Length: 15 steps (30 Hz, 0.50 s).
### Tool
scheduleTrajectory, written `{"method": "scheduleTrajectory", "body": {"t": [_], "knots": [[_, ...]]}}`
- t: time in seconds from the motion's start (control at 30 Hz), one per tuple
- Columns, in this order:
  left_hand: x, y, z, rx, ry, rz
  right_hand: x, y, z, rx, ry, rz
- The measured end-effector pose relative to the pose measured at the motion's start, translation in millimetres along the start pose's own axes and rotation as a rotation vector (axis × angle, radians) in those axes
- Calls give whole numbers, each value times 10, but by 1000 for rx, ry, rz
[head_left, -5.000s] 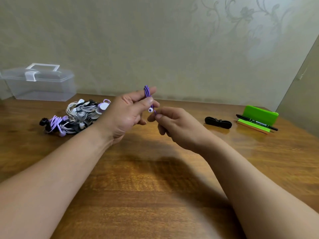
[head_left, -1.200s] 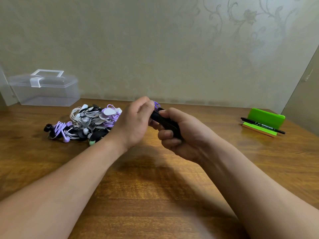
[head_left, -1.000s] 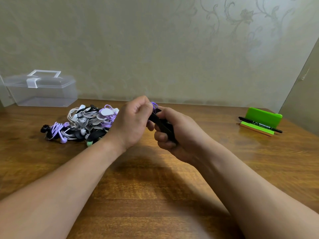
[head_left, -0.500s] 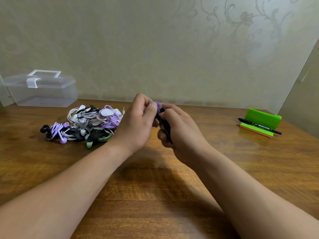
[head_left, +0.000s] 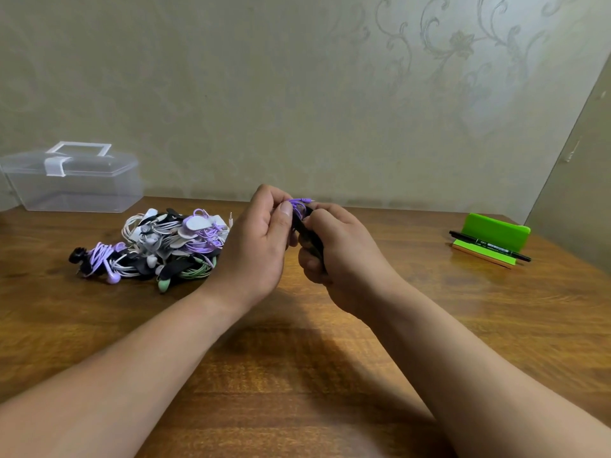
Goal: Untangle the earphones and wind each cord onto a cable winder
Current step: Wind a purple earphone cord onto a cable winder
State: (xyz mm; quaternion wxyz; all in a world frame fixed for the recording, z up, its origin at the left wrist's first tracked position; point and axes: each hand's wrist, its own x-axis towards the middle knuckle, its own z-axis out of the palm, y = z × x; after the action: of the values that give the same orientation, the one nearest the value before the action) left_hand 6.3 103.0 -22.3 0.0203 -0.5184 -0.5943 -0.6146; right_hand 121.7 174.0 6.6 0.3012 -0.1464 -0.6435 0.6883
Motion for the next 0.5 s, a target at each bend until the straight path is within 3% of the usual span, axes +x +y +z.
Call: {"method": "scheduleTrajectory", "body": {"t": [0.13, 0.23, 0.5], "knots": [[-42, 13, 59, -8, -25, 13, 10, 69, -10, -36, 92, 6], [-60, -13, 95, -26, -7, -40, 8, 134, -35, -254, 177, -100], [-56, 47, 46, 19, -43, -61, -30, 113, -39, -436, 197, -228]]}}
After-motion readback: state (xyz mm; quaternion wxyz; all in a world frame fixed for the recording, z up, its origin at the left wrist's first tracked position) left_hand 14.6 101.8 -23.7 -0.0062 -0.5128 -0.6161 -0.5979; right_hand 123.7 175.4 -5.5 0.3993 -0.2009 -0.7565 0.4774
